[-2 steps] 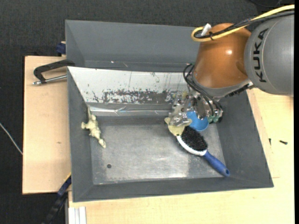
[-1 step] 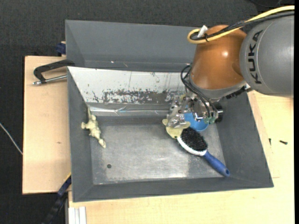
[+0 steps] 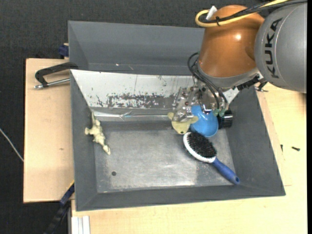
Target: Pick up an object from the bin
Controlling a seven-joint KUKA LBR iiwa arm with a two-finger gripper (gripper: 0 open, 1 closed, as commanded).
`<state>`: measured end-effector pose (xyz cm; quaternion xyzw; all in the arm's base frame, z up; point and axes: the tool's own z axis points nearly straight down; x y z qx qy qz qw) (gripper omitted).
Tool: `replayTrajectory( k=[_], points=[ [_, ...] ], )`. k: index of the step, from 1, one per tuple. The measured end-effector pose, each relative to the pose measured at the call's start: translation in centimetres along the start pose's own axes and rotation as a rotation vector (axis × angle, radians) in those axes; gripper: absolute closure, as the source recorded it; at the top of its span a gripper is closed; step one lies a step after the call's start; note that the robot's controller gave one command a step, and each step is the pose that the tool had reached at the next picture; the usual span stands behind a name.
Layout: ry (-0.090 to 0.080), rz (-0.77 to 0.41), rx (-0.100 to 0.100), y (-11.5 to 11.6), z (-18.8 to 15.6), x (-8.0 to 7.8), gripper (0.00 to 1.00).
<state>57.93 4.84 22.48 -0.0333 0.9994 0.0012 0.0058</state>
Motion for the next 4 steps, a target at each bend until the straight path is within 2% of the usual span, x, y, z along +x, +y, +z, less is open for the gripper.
replayTrajectory(
  k=[1,2,3,4],
  points=[
    [0.012,-0.156,-0.002,-1.3,11.7,-0.1,1.00],
    [0.000,-0.198,0.000,-2.9,7.4,-1.0,1.00],
    [0.002,-0.524,-0.003,-4.8,8.6,0.4,1.00],
    [0.002,-0.491,-0.002,-4.7,7.0,0.5,1.00]
  ],
)
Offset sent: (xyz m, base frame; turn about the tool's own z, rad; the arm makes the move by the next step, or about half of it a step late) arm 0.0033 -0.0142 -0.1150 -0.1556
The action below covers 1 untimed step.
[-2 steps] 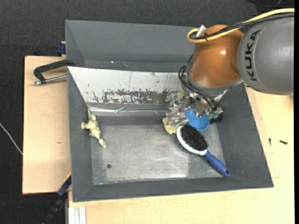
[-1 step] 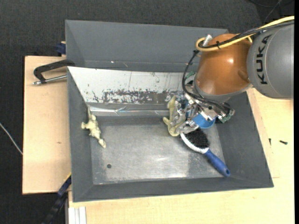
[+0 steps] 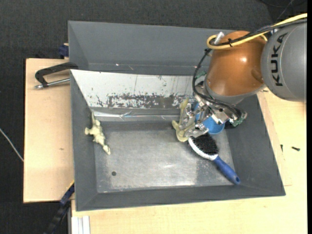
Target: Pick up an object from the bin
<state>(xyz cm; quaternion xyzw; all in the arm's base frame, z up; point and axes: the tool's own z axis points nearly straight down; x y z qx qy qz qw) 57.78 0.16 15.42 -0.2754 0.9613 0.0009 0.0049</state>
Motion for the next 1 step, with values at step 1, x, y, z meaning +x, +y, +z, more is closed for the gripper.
replayTrajectory(
  k=[1],
  points=[
    [-0.001,0.037,0.003,-1.89,-4.08,-0.09,1.00]
  ],
)
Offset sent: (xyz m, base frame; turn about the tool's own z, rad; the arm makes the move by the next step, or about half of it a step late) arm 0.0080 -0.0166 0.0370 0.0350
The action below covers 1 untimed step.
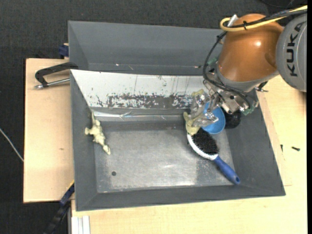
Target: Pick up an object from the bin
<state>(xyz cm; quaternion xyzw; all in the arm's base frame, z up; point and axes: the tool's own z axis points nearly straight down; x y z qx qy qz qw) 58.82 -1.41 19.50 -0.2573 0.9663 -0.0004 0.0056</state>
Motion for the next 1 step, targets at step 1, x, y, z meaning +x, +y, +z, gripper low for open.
replayTrajectory(
  k=[1],
  points=[
    [0.001,0.021,0.000,-0.63,-3.10,-0.51,1.00]
  ],
)
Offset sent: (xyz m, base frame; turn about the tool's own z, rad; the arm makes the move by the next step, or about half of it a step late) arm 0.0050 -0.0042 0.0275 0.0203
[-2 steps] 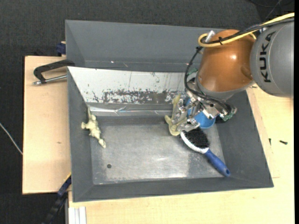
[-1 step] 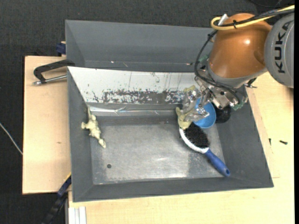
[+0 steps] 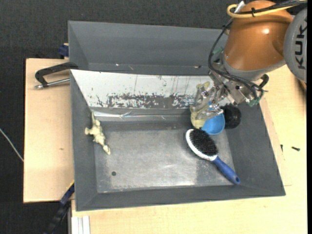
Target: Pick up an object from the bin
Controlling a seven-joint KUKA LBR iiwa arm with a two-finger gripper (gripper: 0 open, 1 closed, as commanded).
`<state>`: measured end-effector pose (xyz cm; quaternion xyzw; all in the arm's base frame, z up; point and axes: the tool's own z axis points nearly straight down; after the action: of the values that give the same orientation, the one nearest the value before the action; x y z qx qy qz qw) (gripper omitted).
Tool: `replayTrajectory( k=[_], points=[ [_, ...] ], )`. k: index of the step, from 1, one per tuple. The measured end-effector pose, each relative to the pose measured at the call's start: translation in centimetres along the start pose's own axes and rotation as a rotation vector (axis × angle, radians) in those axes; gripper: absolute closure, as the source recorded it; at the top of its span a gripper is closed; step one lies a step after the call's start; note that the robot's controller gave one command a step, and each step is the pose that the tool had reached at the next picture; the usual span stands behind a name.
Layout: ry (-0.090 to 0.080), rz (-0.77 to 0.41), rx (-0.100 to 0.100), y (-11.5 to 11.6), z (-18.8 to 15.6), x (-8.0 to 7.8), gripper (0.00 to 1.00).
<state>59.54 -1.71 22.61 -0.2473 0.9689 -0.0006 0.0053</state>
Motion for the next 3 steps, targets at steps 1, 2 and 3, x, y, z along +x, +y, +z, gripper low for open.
replayTrajectory(
  k=[1,2,3],
  points=[
    [0.003,0.170,-0.005,2.3,10.4,-0.5,1.00],
    [0.005,0.165,-0.004,5.2,11.0,-0.1,1.00],
    [-0.001,-0.269,-0.003,3.9,13.1,-0.6,1.00]
  ],
)
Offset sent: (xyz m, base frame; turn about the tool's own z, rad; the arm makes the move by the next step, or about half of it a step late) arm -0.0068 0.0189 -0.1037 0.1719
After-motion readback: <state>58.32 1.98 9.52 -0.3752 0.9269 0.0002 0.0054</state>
